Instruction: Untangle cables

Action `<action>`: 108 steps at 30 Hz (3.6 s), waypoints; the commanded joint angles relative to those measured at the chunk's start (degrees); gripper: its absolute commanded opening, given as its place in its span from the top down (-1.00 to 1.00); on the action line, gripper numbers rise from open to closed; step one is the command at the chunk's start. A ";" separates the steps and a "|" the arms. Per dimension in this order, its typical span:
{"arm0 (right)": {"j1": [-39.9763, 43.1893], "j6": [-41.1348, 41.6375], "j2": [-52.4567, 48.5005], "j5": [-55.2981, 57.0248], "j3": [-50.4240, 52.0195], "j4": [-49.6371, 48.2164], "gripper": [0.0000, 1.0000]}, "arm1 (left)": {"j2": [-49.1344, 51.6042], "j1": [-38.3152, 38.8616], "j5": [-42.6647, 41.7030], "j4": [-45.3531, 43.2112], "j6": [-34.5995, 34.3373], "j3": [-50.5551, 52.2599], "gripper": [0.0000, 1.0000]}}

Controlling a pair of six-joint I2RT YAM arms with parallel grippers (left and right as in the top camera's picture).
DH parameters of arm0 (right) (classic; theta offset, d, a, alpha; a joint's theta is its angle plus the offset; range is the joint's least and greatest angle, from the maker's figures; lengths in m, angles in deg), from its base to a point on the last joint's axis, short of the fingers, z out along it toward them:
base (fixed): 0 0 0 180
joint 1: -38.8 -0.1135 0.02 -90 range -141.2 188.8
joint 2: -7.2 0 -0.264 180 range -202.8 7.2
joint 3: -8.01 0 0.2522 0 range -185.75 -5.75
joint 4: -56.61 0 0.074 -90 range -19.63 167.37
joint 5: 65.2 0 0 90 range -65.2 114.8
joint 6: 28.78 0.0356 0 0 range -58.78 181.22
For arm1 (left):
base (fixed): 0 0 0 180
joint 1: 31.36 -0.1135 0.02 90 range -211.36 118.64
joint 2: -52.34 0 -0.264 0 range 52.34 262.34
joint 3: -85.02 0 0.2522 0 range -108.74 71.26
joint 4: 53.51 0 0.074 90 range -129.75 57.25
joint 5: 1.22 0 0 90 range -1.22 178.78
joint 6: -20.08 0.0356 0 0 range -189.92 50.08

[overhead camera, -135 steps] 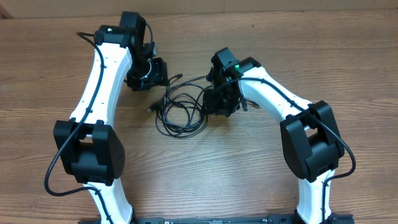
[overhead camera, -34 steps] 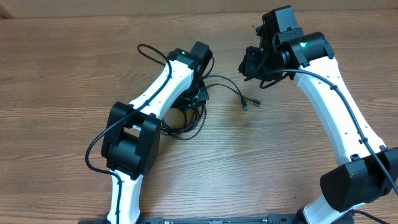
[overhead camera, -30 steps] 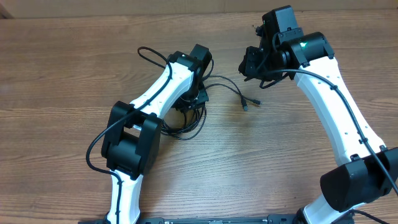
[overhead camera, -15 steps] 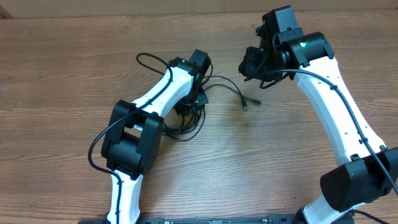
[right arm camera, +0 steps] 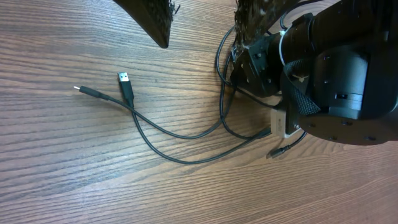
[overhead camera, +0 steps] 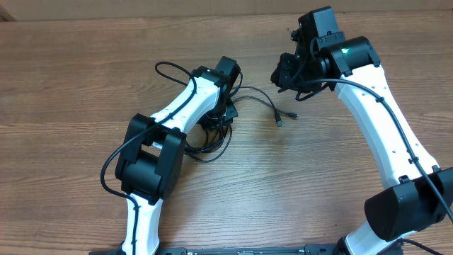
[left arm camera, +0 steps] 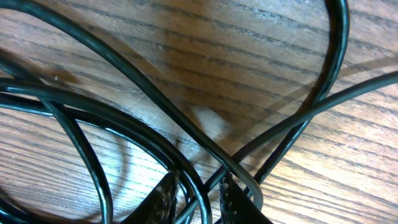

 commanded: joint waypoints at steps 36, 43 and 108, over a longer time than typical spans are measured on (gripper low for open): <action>-0.07 0.28 0.26 -0.33 -0.17 -0.13 0.31 | -3.06 -6.12 -18.16 18.18 23.39 -28.09 0.92; -0.07 0.28 0.26 -3.87 -0.17 -0.26 0.52 | -3.08 -8.74 -28.02 22.34 32.57 -33.75 0.92; 13.99 -5.42 -21.59 -7.41 1.55 -1.20 -0.60 | -3.13 -22.84 -45.79 36.92 49.96 -39.47 0.91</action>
